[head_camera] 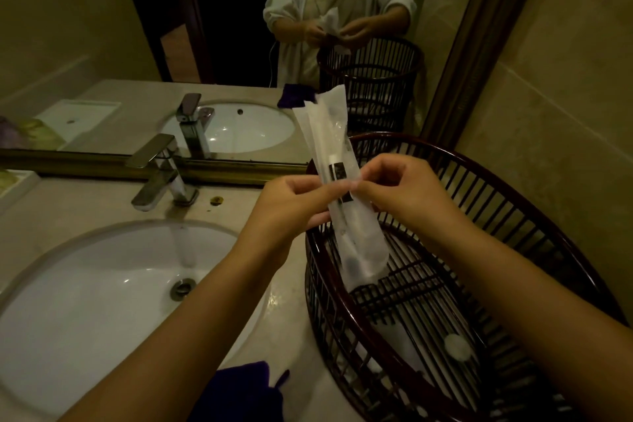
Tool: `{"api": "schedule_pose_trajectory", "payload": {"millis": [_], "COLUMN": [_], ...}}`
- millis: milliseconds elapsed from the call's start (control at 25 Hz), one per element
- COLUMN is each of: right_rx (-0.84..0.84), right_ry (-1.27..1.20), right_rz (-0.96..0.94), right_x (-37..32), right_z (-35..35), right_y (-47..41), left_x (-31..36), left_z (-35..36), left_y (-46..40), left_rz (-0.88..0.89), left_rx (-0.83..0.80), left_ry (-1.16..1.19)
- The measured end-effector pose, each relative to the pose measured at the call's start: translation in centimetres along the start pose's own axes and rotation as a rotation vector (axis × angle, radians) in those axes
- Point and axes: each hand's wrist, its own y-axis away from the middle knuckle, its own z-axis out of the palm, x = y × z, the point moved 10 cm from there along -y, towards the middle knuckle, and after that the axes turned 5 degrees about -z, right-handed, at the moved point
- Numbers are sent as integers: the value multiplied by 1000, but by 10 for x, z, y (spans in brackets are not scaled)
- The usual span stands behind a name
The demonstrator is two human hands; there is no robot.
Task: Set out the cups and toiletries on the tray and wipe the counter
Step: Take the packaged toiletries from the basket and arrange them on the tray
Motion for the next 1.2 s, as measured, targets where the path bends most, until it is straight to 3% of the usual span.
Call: {"api": "schedule_pose_trajectory", "payload": {"millis": [120,240,480,600,840,1080,1200], "right_rx": [-47,-133,-257,-523,-1119,-1385,-1424], "right_ry": [-52,-153,218,638,1140,1347,1442], "right_rz": [-15,102,292,370,465,469,386], "right_x": [-1,20,96,148,231,254,261], "right_z": [4,-7,-35,-26,-16,-12,-7], "right_y": [-4,-6,3,20,81,113,118], "left_x": [0,0,4,2,-70,-111,-113], "left_z": [-7,-24,-66,-110,-155,-127,-126], "left_y": [-1,-2,-5,-13,-7,0,0], "left_rz": [26,39,67,53,-201,-277,-275], "left_rx": [87,151,244,301,327,172,167], "left_ry": [-26,68,269,444,113,59,48]}}
